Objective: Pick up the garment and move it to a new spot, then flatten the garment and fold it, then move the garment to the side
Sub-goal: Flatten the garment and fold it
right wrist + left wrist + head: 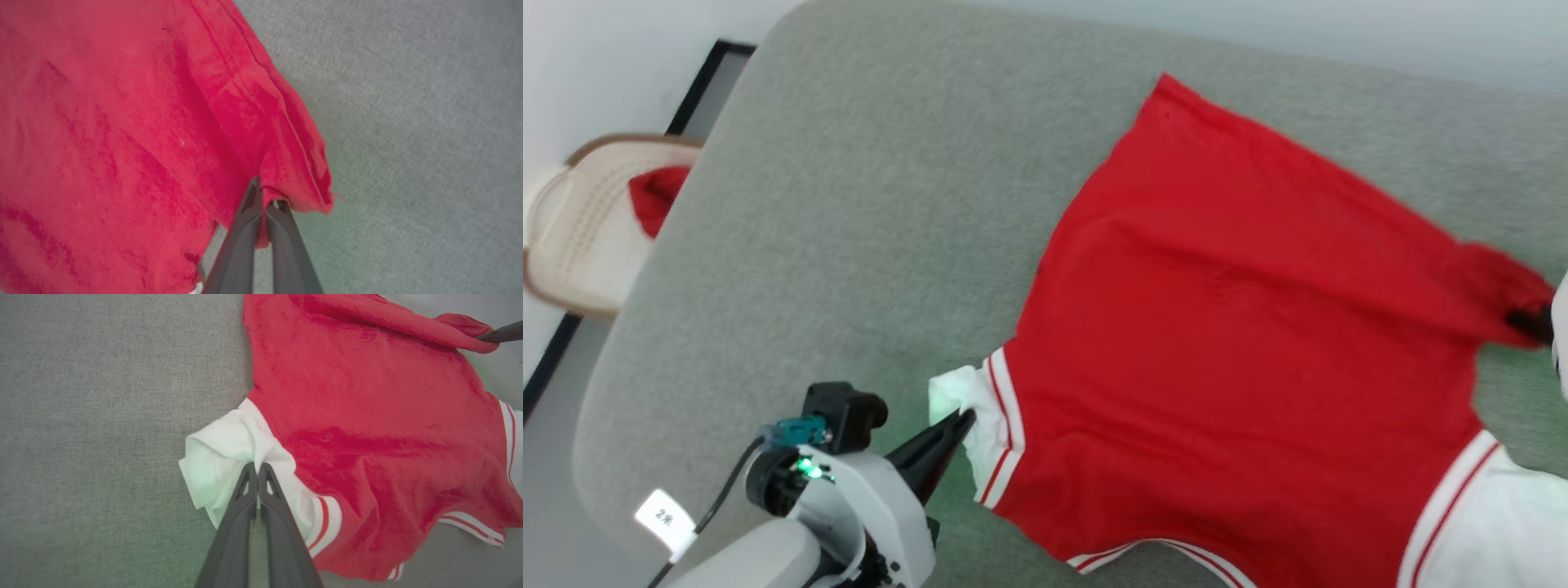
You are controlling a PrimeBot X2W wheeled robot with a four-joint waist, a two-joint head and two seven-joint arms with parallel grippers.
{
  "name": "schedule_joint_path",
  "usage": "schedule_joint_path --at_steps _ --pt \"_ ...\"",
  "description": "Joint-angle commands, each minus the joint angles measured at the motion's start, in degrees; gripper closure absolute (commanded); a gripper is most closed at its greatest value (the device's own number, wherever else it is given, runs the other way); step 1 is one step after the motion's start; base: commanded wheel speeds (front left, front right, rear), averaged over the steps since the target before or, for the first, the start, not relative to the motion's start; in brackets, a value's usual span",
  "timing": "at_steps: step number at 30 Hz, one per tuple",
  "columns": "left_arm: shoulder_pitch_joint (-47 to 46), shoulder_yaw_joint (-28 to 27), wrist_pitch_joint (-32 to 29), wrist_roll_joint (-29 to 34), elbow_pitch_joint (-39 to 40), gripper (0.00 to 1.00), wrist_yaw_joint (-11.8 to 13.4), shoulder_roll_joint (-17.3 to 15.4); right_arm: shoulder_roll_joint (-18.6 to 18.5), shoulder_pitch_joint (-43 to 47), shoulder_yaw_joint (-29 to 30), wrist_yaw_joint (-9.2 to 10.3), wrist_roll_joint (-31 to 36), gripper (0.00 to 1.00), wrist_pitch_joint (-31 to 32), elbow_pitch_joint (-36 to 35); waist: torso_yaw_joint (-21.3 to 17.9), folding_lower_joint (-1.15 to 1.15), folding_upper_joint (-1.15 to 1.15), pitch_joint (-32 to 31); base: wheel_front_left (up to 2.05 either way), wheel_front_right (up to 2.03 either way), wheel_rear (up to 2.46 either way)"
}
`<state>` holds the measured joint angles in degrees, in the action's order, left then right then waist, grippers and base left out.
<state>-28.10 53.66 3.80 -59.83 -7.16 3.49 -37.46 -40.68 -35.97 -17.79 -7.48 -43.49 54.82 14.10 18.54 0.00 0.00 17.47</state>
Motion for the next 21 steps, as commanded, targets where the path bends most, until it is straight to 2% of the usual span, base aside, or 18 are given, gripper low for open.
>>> schedule_joint_path --at_steps 1,2,10,16,21 --pt "1.33 -0.36 0.02 -0.46 0.86 1.0 0.77 -0.94 -0.51 3.98 1.1 -0.02 -1.08 1.0 -0.35 -2.49 -4.02 0.0 0.0 -3.53 0.0 0.0 0.0" --pt "1.33 -0.36 0.02 -0.46 0.86 1.0 0.77 -0.94 -0.51 3.98 1.1 -0.02 -1.08 1.0 -0.35 -2.49 -4.02 0.0 0.0 -3.53 0.0 0.0 0.0" --pt "4.39 -1.25 0.22 -1.79 4.43 1.0 3.08 -4.18 0.33 20.23 8.19 -0.02 -1.91 1.0 -2.29 -10.81 -7.65 0.0 0.0 -5.93 0.0 0.0 0.0" --pt "6.05 -1.5 0.58 -2.22 5.98 1.0 4.15 -5.51 4.48 31.08 13.85 -0.02 0.09 1.0 -3.6 -14.31 -9.53 0.0 0.0 -6.78 0.0 0.0 0.0" --pt "6.62 -1.44 0.86 -2.31 6.32 1.0 4.41 -5.75 8.39 35.52 15.44 -0.02 2.29 1.0 -5.71 -14.87 -10.49 0.0 0.0 -7.04 0.0 0.0 0.0"
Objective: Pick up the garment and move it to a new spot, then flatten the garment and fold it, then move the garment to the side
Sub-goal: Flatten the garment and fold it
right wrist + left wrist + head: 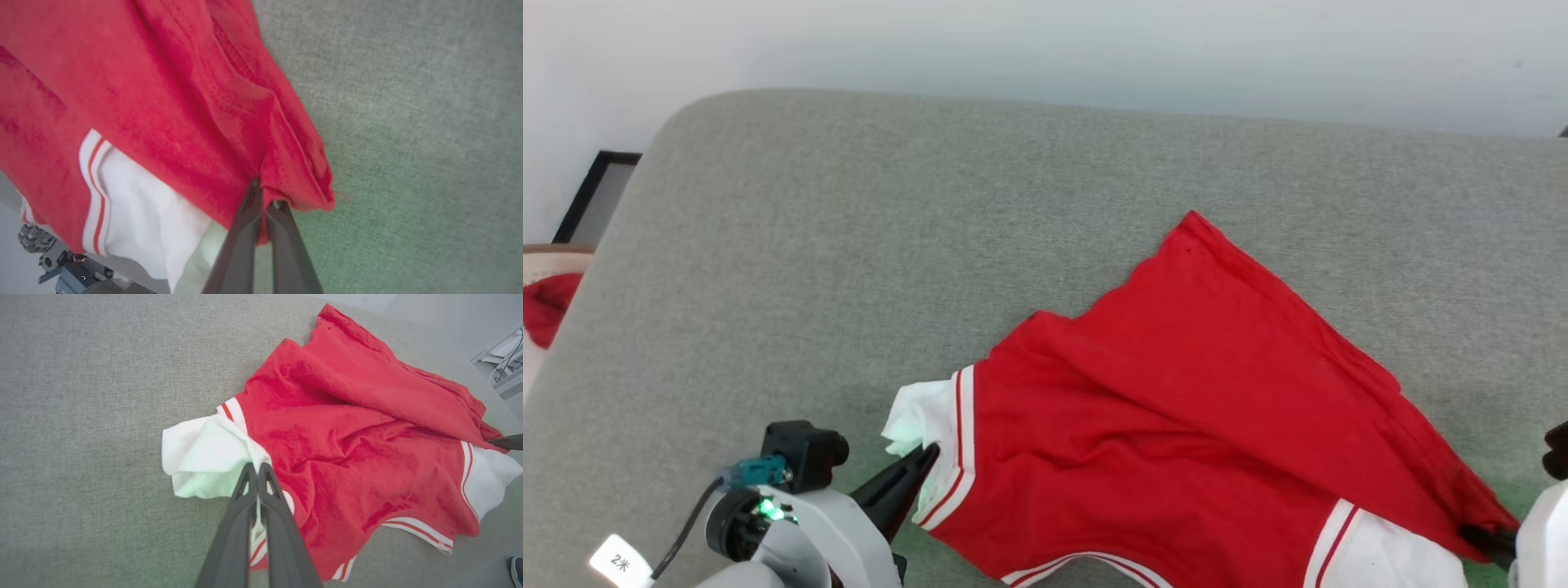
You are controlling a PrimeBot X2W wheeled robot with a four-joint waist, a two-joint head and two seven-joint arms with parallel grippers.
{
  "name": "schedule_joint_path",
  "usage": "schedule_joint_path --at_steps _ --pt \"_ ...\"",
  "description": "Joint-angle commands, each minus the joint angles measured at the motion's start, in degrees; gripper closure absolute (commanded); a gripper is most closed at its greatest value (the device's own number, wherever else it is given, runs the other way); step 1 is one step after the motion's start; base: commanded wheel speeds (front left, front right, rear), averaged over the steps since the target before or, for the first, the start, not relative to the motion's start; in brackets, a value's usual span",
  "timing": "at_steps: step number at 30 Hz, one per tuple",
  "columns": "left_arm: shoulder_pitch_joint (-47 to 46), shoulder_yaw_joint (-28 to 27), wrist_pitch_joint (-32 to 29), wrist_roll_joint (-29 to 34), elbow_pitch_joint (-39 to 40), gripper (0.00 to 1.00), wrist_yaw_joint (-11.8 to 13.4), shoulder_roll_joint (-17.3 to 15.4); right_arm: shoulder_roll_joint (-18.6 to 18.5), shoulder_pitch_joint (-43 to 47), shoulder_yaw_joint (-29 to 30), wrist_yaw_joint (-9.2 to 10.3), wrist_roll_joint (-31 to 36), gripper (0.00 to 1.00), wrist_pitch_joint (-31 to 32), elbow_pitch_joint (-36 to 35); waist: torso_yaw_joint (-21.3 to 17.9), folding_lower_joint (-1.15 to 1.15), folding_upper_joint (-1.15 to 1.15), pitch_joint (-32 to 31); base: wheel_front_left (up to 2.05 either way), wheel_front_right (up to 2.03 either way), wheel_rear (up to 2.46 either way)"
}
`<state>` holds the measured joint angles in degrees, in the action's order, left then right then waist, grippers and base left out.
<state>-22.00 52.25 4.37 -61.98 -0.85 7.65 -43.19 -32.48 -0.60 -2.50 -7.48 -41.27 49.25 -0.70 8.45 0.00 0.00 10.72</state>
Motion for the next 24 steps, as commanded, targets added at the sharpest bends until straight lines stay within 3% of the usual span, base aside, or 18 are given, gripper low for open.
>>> schedule_joint_path --at_steps 1,4,5,6,7,9,16,24 --pt "0.57 -0.02 0.25 -0.22 -0.01 1.0 0.2 0.01 0.93 0.45 0.09 -0.02 0.42 1.0 -0.71 0.15 -0.53 0.0 0.0 -0.31 0.0 0.0 0.0" --pt "0.68 0.01 0.31 -0.47 -0.22 1.0 -0.05 0.09 2.42 0.52 -0.35 -0.02 1.71 0.98 -2.66 1.43 -0.94 0.0 0.0 -0.49 0.0 0.0 0.0" --pt "0.68 0.01 0.31 -0.52 -0.32 1.0 -0.15 0.07 2.71 0.23 -0.89 -0.03 1.82 0.84 -3.18 1.61 -1.05 0.0 0.0 -0.56 0.0 0.0 0.0" --pt "0.73 -0.01 0.36 -0.58 -0.43 1.0 -0.29 0.03 2.84 -0.06 -1.13 -0.02 1.95 0.64 -3.61 1.98 -1.21 0.0 0.0 -0.67 0.0 0.0 0.0" --pt "0.78 -0.03 0.45 -0.66 -0.5 1.0 -0.39 -0.03 2.85 -0.28 -1.23 -0.02 2.12 0.54 -4.1 2.29 -1.37 0.0 0.0 -0.76 0.0 0.0 0.0" --pt "0.85 -0.1 0.57 -0.59 -0.63 1.0 -0.47 -0.22 2.71 -0.84 -1.36 -0.02 2.61 0.0 -4.8 2.57 -1.63 0.0 0.0 -0.94 0.0 0.0 0.0" --pt "1.41 -0.24 0.86 -0.84 -0.43 1.0 -0.08 -0.61 2.29 -1.4 0.0 -0.03 3.56 0.0 -2.61 0.13 -2.46 0.0 0.0 -1.8 0.0 0.0 0.0" --pt "2.52 -0.41 1.16 -1.13 0.8 1.0 0.85 -1.54 2.04 -0.39 4.68 -0.03 5.09 0.0 5.66 -11.14 -3.01 0.0 0.0 -2.5 0.0 0.0 0.0"
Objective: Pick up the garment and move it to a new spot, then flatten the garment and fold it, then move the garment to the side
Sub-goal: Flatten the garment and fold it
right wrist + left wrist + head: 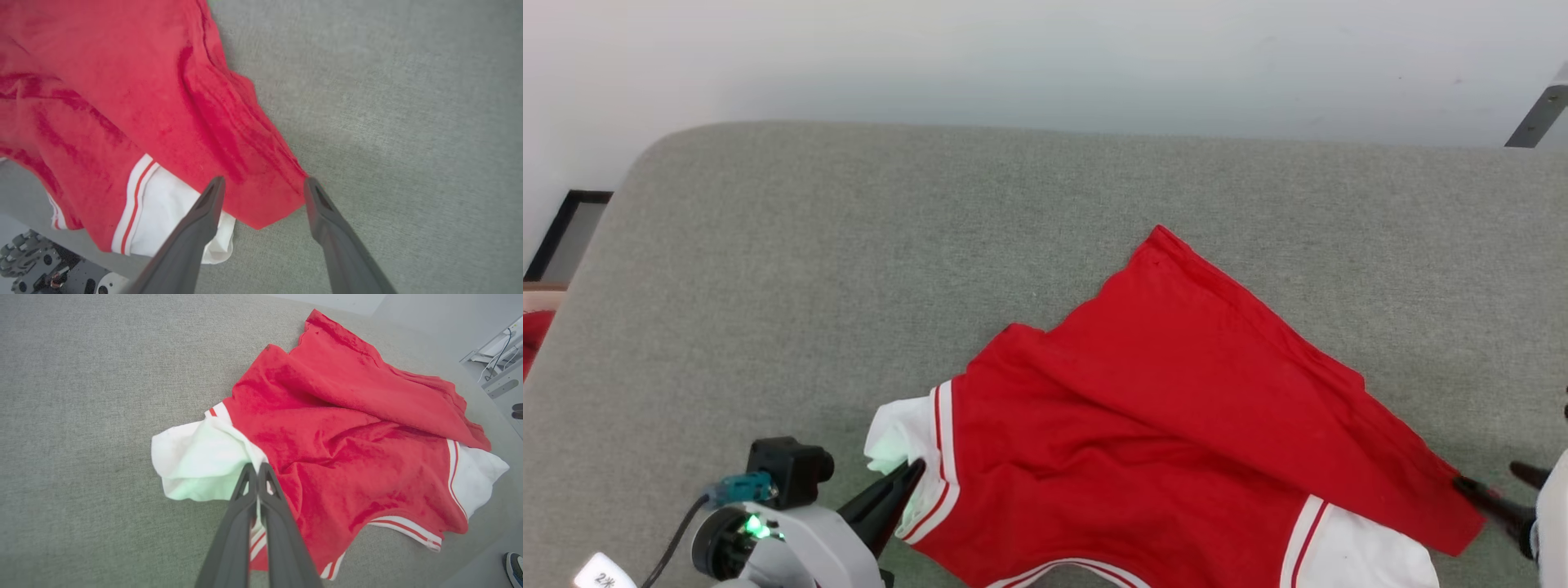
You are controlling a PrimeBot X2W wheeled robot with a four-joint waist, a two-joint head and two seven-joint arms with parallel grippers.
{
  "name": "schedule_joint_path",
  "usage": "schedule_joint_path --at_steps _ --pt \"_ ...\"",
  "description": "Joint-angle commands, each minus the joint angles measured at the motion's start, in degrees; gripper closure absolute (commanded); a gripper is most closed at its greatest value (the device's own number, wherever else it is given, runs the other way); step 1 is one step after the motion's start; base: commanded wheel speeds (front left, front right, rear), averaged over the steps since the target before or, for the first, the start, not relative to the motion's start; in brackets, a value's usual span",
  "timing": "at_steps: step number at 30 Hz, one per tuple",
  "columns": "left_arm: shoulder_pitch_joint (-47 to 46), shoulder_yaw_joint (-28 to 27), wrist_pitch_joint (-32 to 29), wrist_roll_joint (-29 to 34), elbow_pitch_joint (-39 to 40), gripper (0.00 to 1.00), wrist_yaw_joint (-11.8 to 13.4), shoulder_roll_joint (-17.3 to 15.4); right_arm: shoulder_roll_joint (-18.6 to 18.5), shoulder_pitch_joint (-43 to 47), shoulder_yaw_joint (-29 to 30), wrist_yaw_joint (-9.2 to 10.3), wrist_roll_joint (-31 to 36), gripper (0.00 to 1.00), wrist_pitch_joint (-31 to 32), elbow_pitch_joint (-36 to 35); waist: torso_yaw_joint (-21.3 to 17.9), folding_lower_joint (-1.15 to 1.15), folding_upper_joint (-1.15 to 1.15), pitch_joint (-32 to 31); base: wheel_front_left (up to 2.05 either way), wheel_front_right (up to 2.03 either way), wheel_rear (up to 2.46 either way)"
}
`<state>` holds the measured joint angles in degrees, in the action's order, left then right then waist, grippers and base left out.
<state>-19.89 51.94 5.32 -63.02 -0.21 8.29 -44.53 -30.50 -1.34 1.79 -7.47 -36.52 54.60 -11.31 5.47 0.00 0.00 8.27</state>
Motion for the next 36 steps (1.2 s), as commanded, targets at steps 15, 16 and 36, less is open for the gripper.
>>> schedule_joint_path --at_steps 15,16,36 --pt "-1.51 0.86 -0.6 1.0 0.68 1.0 -0.43 1.31 -2.99 -16.21 -5.87 -0.03 6.69 0.0 -14.53 -10.64 3.94 0.0 0.0 0.97 0.0 0.0 0.0" --pt "-1.84 0.98 -0.7 1.16 0.5 1.0 -0.69 1.64 -3.23 -18.09 -7.33 -0.03 7.07 0.0 -17.07 -9.35 4.41 0.0 0.0 1.24 0.0 0.0 0.0" --pt "-11.86 5.04 -2.25 4.7 -7.76 1.0 -8.52 12.27 -6.33 -50.38 -39.23 -0.02 -4.33 0.0 -14.92 33.55 16.45 0.0 0.0 9.34 0.0 0.0 0.0"
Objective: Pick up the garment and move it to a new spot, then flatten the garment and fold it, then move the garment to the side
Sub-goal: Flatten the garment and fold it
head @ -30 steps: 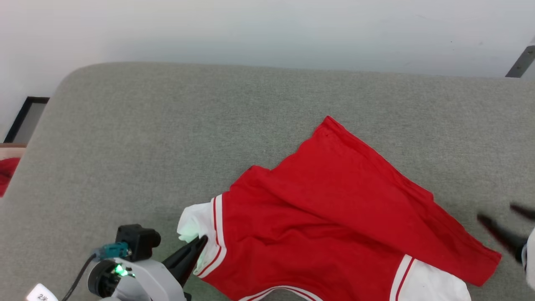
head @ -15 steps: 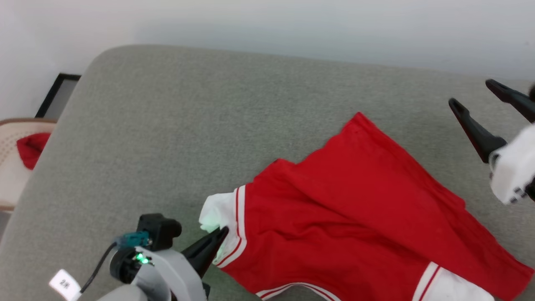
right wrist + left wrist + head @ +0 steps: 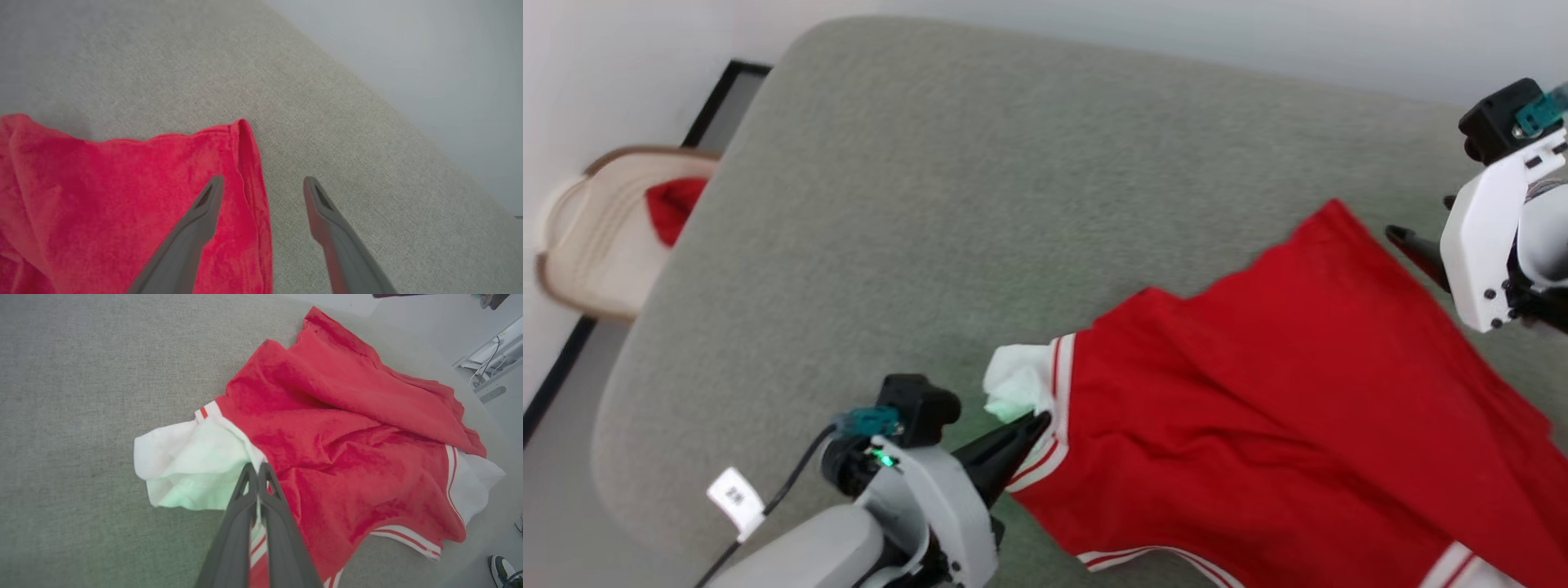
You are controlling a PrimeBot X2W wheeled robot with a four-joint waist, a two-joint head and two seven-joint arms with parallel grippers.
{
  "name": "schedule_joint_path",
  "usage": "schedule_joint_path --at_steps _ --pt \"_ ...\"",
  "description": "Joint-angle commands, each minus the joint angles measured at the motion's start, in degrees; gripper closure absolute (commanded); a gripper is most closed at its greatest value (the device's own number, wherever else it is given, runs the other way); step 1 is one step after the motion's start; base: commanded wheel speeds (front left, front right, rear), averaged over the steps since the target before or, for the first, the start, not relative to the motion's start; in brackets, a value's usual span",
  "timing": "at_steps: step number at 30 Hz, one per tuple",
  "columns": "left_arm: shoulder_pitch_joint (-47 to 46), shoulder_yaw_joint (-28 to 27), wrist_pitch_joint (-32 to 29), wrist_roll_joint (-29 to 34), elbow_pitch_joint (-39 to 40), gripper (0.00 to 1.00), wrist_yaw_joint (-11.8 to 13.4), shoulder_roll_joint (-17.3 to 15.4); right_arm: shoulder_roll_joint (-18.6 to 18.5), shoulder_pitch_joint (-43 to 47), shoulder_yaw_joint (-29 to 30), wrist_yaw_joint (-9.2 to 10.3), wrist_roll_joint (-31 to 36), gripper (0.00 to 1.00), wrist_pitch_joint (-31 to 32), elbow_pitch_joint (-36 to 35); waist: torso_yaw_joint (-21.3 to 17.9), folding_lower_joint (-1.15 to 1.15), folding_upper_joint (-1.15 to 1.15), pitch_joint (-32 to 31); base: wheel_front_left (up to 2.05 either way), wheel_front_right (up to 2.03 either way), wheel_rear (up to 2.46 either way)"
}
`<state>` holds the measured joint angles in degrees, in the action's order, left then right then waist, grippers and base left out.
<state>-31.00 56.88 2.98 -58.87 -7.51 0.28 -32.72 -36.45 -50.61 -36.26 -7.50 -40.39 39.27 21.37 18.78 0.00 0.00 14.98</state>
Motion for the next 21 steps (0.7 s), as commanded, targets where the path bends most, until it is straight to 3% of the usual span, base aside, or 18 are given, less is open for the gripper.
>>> schedule_joint_path --at_steps 1,17,18,19,21 --pt "-0.75 0.09 0.09 0.54 -0.46 1.0 -0.52 0.46 -0.39 -1.11 -1.18 0.02 -0.46 0.0 0.4 0.87 3.15 0.0 0.0 2.63 0.0 0.0 0.0" --pt "-5.38 2.16 1.54 1.24 -8.32 1.0 -5.37 6.95 0.7 -8.62 -14.86 0.02 -8.35 0.0 8.81 19.29 9.0 0.0 0.0 6.55 0.0 0.0 0.0" --pt "-5.51 2.22 1.57 1.22 -8.68 1.0 -5.4 7.19 0.89 -8.49 -15.53 0.02 -8.92 0.65 9.81 20.19 9.12 0.0 0.0 6.62 0.0 0.0 0.0" --pt "-5.53 2.32 1.62 1.16 -9.05 1.0 -5.61 7.37 1.24 -8.23 -16.51 0.02 -9.49 1.0 10.89 20.51 9.21 0.0 0.0 6.59 0.0 0.0 0.0" --pt "-5.6 2.32 1.89 0.95 -9.74 1.0 -5.78 7.41 1.1 -8.75 -17.64 0.0 -10.61 1.0 11.84 20.62 9.12 0.0 0.0 6.58 0.0 0.0 0.0"
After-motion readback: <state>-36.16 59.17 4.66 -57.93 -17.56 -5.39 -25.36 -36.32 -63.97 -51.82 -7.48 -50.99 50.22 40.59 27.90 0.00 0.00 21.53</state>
